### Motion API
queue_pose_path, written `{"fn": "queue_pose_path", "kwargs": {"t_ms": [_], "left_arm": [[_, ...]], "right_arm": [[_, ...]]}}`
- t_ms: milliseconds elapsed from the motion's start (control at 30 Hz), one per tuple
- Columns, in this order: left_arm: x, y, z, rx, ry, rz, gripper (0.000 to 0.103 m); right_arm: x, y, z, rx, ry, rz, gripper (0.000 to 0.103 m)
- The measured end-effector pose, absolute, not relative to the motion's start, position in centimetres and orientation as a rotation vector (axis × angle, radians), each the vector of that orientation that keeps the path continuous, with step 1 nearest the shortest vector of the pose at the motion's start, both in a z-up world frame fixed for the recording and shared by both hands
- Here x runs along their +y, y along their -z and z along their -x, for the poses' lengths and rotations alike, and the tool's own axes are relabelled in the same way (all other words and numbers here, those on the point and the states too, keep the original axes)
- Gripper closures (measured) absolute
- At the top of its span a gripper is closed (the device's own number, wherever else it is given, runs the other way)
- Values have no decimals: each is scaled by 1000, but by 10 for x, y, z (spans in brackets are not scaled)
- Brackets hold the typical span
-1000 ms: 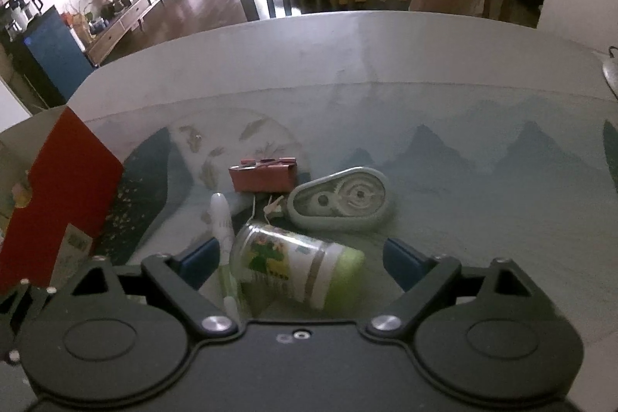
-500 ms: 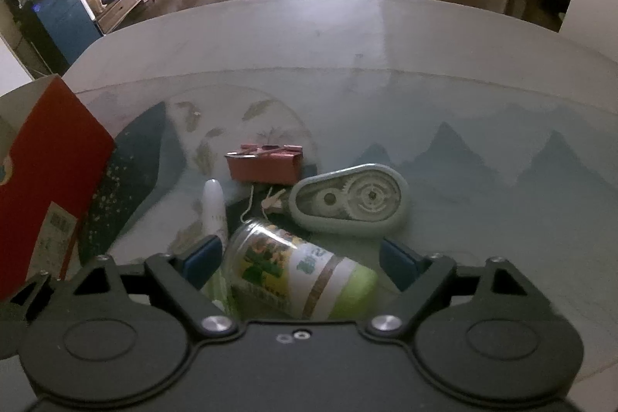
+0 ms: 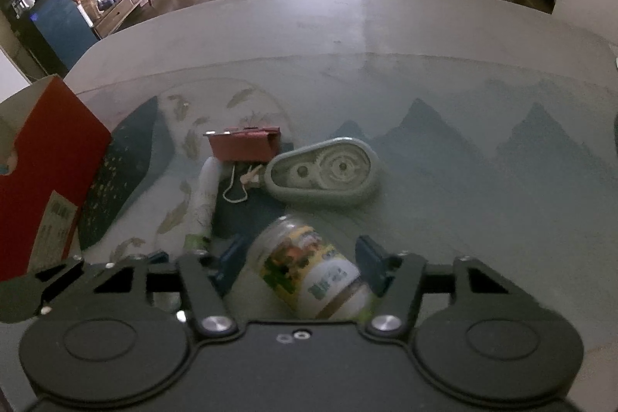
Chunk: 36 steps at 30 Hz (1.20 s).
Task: Organize rigid objects
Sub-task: 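Grasp the white-green marker with the left gripper while the right closes on the green-capped jar, then carry the marker with the left gripper while the right carries the jar into the box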
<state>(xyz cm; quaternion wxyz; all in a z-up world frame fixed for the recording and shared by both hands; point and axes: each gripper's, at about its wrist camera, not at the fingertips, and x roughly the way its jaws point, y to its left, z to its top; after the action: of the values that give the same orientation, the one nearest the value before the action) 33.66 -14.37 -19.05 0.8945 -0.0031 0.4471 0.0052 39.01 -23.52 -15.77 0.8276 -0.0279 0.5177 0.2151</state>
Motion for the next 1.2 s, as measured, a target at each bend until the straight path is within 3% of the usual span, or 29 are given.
{"fn": "queue_pose_path", "kwargs": {"t_ms": [67, 167, 467, 900, 1000, 1067, 1200], "left_arm": [[-143, 190, -337, 932, -8, 0, 80], [-139, 188, -335, 935, -13, -2, 82], [-114, 177, -322, 927, -19, 61, 83], [-97, 150, -292, 877, -9, 107, 85], [-96, 144, -286, 864, 3, 105, 85], [-95, 142, -282, 860, 9, 102, 85], [-92, 145, -277, 877, 12, 104, 86]], "right_arm": [[-238, 157, -385, 1093, -457, 64, 47], [-243, 157, -378, 1087, -456, 75, 48], [-257, 145, -351, 1046, -481, 96, 58], [-275, 127, -324, 1010, -498, 42, 61], [-277, 123, -321, 1011, -512, 28, 66], [-276, 125, -320, 1022, -515, 31, 81], [-267, 133, -319, 1031, -524, 93, 81]]}}
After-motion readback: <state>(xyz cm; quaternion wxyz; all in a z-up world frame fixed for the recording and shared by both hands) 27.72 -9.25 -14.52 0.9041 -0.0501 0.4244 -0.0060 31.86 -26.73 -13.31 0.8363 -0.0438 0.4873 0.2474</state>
